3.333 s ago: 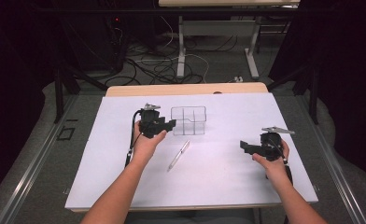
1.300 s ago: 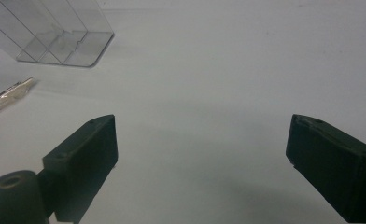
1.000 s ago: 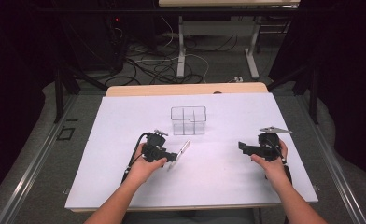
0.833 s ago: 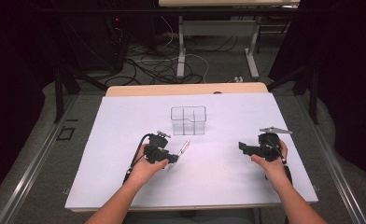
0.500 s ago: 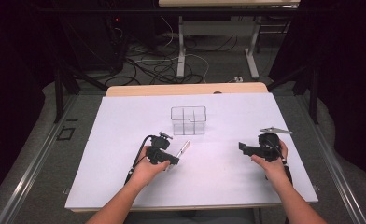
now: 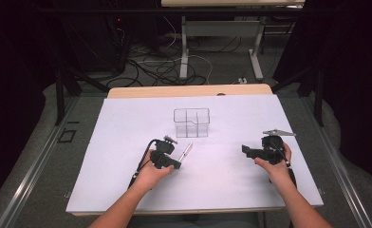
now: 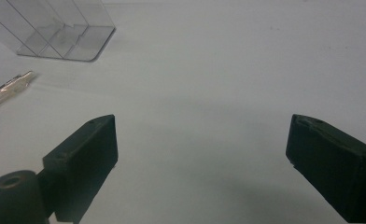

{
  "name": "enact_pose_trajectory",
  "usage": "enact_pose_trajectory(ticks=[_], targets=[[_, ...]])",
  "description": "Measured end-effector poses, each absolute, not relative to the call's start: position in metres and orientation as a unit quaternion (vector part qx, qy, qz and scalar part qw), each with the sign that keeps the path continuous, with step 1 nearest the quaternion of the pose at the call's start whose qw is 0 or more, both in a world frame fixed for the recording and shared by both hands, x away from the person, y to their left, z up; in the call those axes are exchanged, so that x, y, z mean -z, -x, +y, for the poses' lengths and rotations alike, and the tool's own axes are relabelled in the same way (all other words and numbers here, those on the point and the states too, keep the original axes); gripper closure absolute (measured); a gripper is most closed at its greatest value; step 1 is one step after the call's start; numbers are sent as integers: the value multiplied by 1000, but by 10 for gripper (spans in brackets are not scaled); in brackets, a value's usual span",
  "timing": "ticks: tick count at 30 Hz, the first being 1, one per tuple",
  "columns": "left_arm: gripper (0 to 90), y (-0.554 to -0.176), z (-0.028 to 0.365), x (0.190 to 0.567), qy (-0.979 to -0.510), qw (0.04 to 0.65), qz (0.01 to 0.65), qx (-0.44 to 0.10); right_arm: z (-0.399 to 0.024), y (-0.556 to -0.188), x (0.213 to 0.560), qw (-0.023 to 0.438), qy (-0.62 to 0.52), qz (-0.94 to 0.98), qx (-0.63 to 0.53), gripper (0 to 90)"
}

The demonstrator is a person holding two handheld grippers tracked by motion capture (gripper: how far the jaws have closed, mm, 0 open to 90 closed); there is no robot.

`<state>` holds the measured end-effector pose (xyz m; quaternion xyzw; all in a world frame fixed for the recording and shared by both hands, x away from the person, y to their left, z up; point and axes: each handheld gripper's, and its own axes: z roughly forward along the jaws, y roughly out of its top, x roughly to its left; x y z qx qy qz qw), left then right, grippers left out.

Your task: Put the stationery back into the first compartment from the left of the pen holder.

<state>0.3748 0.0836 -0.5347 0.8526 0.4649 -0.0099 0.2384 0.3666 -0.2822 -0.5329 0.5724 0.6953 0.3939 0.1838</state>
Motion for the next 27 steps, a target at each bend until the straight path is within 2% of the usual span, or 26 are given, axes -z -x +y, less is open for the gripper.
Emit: enact_pose_trajectory(ticks=[5, 19, 23, 27], targets=[[798, -375, 84, 535, -848, 236, 474, 9, -282, -366, 533, 183, -572, 696, -394, 84], [804, -376, 85, 535, -848, 240, 471, 13, -282, -366, 533, 185, -572, 696, -394, 84], [805, -377, 86, 534, -847, 244, 471, 17, -283, -365, 532, 192, -571, 693, -396, 147], [805, -378, 89, 531, -846, 250, 471, 24, -282, -365, 531, 185, -558, 699, -408, 152]])
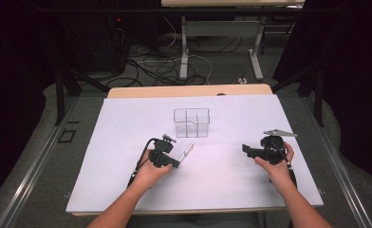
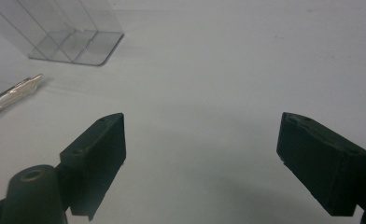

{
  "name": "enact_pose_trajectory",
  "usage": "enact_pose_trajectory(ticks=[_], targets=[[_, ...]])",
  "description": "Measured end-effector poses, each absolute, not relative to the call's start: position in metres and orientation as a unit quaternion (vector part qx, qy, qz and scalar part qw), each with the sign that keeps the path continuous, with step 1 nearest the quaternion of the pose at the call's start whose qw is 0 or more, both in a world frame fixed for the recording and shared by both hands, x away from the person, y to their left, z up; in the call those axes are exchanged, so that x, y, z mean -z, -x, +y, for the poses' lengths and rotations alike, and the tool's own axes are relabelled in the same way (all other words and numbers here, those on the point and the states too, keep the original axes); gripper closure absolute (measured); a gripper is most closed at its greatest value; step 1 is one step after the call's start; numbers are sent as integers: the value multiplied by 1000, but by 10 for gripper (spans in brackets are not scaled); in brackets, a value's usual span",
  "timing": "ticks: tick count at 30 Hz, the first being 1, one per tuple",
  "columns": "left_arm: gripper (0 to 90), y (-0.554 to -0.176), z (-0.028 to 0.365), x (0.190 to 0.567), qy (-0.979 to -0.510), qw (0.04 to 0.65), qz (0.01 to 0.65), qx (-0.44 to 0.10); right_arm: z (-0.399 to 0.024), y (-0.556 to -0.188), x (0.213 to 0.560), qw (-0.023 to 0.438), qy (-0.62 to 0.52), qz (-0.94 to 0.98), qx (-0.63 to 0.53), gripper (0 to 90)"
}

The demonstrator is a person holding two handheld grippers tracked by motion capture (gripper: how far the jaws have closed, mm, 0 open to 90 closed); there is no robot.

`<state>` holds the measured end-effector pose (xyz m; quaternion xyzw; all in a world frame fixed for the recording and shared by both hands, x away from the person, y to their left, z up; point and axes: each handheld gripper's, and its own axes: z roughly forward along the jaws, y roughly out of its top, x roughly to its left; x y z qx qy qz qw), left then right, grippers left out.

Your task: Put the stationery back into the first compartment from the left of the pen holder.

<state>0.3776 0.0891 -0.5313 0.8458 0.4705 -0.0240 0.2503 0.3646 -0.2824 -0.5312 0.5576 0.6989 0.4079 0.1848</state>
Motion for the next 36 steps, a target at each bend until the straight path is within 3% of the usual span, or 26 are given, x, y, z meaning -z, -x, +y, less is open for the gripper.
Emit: enact_pose_trajectory(ticks=[9, 16, 19, 32, 36], targets=[[805, -375, 93, 520, -843, 268, 465, 34, -272, -361, 528, 190, -521, 724, -410, 199], [805, -370, 97, 512, -840, 280, 463, 49, -266, -357, 525, 158, -503, 736, -425, 323], [805, -367, 97, 509, -841, 282, 458, 51, -260, -356, 525, 145, -488, 752, -418, 337], [805, -361, 93, 504, -850, 283, 440, 62, -240, -351, 517, 215, -407, 794, -396, 348], [805, -361, 91, 505, -850, 284, 438, 65, -232, -346, 517, 239, -361, 811, -394, 394]])
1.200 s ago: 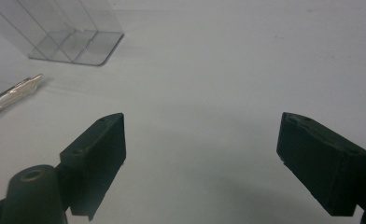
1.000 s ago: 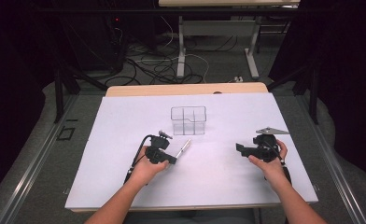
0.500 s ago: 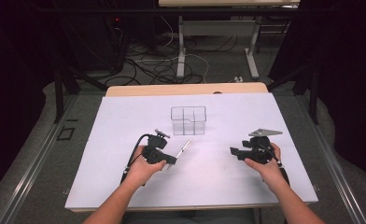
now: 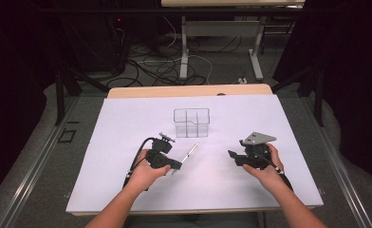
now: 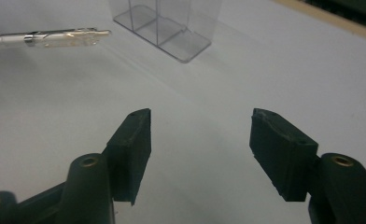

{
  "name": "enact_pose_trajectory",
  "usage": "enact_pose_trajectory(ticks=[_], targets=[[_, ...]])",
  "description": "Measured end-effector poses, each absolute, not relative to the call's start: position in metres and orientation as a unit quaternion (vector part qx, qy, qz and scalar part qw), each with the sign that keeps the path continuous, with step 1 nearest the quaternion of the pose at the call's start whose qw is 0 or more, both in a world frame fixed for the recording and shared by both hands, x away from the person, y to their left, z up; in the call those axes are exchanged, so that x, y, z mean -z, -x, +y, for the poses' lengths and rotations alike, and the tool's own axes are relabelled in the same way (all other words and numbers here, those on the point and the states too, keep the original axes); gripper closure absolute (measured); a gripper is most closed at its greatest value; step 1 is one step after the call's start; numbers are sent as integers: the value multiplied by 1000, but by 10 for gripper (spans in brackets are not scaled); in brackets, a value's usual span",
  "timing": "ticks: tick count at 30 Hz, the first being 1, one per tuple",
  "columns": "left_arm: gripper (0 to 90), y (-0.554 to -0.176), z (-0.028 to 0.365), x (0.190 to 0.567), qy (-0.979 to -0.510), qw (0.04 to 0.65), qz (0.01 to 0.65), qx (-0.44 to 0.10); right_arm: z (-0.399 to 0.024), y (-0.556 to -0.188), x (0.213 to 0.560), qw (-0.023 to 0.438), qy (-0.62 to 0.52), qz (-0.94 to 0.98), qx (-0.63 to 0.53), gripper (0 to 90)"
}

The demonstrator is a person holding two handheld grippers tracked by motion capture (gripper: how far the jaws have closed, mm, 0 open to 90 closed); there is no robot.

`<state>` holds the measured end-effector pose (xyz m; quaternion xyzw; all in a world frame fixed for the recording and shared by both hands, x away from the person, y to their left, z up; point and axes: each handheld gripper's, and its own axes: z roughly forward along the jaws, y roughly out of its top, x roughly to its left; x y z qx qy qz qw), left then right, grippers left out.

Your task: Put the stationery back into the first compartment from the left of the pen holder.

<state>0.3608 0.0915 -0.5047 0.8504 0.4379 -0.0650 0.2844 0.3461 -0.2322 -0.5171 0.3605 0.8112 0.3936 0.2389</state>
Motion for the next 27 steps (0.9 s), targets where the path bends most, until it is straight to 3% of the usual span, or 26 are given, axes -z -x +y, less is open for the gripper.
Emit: enact_pose_trajectory(ticks=[14, 27], targets=[[805, -360, 88, 506, -851, 282, 437, 70, -198, -330, 522, 324, -156, 871, -334, 455], [805, -357, 82, 509, -857, 279, 426, 78, -179, -321, 531, 356, -45, 888, -288, 450]])
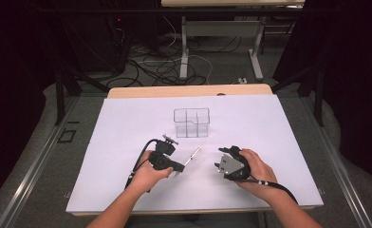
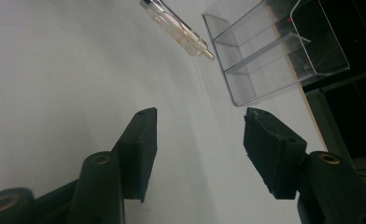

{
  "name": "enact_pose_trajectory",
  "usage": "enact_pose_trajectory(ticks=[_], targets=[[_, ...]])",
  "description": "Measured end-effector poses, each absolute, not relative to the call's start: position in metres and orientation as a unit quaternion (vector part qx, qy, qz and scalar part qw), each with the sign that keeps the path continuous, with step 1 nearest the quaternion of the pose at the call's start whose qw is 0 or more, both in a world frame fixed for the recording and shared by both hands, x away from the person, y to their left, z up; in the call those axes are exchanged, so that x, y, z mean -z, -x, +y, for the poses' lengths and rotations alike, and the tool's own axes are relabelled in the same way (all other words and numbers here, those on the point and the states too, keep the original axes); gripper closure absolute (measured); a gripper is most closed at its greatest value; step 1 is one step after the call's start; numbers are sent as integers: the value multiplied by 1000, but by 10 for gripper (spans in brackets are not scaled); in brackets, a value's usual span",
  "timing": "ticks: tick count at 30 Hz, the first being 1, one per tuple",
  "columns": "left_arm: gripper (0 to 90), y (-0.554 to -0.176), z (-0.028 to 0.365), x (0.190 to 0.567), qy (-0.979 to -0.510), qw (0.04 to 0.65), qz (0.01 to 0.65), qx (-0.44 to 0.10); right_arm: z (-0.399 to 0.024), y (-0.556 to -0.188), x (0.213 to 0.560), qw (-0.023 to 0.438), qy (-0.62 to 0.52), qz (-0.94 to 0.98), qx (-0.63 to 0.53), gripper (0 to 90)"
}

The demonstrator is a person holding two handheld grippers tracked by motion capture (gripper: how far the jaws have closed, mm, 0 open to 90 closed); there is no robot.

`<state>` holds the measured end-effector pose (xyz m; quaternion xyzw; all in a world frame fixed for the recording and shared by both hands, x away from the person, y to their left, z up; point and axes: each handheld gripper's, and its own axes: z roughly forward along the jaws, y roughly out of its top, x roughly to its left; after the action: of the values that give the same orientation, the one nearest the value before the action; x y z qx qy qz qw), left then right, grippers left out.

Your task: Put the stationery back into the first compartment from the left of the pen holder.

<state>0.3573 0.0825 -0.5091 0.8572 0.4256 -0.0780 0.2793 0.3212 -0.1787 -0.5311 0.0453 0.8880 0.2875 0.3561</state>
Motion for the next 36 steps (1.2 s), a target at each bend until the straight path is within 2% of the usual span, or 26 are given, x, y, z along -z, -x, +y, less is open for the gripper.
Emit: enact_pose_trajectory(ticks=[6, 15, 25, 36], targets=[[805, -355, 78, 509, -862, 279, 415, 85, -173, -317, 531, 394, 26, 879, -269, 519], [805, -352, 73, 508, -867, 281, 401, 92, -159, -307, 533, 426, 99, 865, -246, 561], [805, -348, 68, 505, -869, 289, 388, 105, -151, -302, 537, 432, 179, 859, -209, 591], [805, -343, 57, 505, -870, 294, 378, 120, -143, -301, 542, 434, 211, 852, -202, 596]])
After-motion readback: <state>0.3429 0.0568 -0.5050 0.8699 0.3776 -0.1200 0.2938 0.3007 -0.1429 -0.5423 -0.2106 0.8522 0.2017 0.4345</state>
